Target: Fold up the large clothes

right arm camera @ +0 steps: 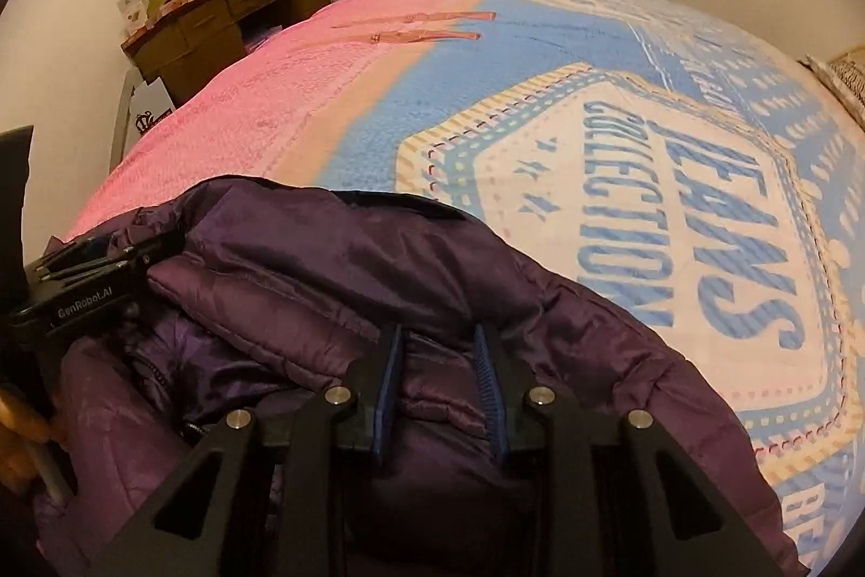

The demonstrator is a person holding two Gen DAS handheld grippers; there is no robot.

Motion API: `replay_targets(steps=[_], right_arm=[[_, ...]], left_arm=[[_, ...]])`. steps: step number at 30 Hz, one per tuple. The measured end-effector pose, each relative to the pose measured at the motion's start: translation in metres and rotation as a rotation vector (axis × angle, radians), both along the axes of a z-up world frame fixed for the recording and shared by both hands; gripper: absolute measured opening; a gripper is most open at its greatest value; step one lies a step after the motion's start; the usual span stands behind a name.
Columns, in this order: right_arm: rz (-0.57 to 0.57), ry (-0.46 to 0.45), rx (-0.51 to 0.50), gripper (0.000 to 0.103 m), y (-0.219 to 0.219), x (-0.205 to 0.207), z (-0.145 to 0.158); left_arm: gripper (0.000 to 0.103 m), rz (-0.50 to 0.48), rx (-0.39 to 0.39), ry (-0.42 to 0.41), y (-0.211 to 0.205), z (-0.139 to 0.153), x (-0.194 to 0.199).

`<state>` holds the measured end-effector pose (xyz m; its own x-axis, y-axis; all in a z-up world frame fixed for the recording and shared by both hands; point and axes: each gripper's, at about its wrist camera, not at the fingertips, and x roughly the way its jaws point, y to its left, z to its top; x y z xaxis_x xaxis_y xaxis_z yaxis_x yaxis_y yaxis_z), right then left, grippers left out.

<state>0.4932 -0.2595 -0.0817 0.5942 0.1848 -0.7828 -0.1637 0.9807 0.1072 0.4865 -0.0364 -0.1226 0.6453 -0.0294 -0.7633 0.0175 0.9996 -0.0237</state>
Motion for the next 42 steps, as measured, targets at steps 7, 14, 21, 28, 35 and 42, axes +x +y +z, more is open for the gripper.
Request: replay_targets(steps=[7,14,21,28,35,42], right_arm=[[-0.029,-0.075,-0.161,0.031,0.020,0.001,-0.001],[-0.003,-0.140,-0.034,0.035,-0.006,-0.060,0.046],[-0.027,-0.329,0.095,0.056,-0.084,-0.268,0.100],[-0.059,-0.247,0.149,0.056,-0.121,-0.422,0.072],[-0.043,-0.070,0.267,0.056,-0.105,-0.465,0.006],[-0.053,-0.014,0.351,0.056,-0.088,-0.485,-0.034]], left_arm=[[0.082,0.017,0.078,-0.006,-0.012,-0.002,0.010],[0.076,-0.080,-0.033,-0.070,0.016,0.067,-0.047],[0.103,-0.191,0.014,-0.326,0.093,0.116,-0.245],[0.103,-0.167,-0.037,-0.201,0.141,0.058,-0.362],[0.101,-0.109,-0.131,-0.063,0.131,-0.002,-0.396],[0.098,-0.114,-0.082,-0.034,0.127,-0.023,-0.426]])
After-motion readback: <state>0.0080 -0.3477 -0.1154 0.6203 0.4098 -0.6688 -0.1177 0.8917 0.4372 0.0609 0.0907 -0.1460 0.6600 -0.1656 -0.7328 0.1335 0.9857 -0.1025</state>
